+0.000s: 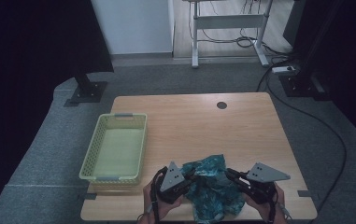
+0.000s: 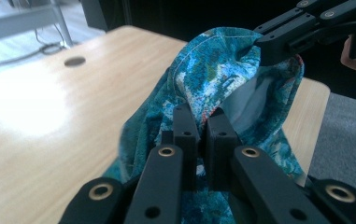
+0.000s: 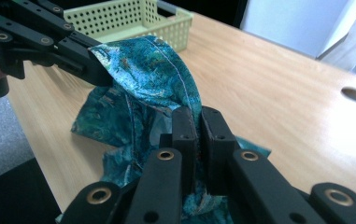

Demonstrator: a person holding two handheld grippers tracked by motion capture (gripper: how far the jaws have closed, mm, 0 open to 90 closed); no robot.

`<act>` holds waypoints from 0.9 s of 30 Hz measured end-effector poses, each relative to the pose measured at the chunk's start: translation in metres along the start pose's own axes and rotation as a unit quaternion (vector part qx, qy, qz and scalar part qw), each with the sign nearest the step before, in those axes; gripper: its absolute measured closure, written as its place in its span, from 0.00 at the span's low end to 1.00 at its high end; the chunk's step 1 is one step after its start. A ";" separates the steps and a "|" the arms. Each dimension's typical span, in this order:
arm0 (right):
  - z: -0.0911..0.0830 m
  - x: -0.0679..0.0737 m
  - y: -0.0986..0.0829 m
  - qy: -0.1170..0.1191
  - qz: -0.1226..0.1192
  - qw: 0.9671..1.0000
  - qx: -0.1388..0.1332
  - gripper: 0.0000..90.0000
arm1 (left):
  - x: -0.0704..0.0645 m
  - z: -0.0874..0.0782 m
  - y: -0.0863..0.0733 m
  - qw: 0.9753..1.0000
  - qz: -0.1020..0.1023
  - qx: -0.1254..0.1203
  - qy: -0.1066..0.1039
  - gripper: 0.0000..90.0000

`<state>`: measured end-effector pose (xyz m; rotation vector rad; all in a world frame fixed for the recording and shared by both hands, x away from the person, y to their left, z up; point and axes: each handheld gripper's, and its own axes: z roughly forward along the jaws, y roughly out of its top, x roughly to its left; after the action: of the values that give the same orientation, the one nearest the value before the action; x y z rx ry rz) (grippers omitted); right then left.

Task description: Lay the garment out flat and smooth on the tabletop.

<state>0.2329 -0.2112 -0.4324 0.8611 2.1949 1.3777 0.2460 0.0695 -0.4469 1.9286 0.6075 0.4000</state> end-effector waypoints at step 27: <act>0.009 0.000 -0.008 -0.007 0.011 1.000 -0.010 0.93 | 0.021 0.005 0.001 0.999 -0.032 -0.001 -0.012 0.93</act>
<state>0.2367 -0.2080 -0.4433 0.8883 2.1637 1.3963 0.2659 0.0778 -0.4479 1.9043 0.6510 0.3366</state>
